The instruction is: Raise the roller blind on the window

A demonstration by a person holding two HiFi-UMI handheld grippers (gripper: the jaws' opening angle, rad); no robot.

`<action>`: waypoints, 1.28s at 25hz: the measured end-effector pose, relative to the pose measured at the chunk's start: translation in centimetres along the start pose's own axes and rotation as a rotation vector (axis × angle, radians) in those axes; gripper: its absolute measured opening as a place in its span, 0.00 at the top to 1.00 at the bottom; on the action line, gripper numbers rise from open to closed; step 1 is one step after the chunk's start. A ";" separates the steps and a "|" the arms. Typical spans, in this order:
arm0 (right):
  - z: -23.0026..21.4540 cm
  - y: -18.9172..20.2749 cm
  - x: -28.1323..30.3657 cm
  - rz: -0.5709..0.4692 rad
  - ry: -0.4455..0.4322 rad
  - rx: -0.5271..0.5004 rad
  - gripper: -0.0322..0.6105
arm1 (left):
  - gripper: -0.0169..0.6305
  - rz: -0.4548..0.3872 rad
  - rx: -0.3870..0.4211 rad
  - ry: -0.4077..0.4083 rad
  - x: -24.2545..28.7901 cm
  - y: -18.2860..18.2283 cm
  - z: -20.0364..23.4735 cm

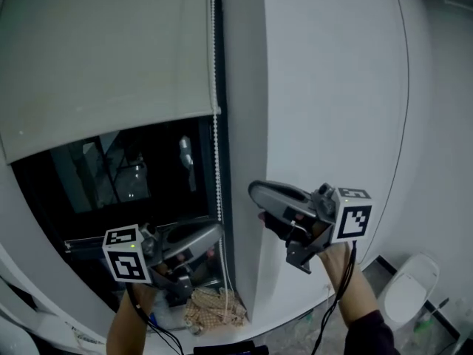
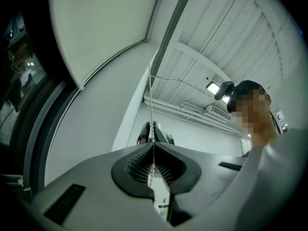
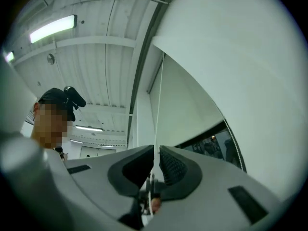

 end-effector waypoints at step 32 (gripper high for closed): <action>2.4 6.1 2.3 0.311 -0.035 -0.146 0.92 | 0.84 -0.077 0.064 0.047 0.3 -6.1 -0.4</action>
Point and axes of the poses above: the fingertips, and each gripper's own axes: x forward along the fingers, z to its left, y out of its underside, the point moved 8 cm from there along -x, backward along the fingers, and after that the axes turned 10 degrees about -x, right-handed, at the moved point
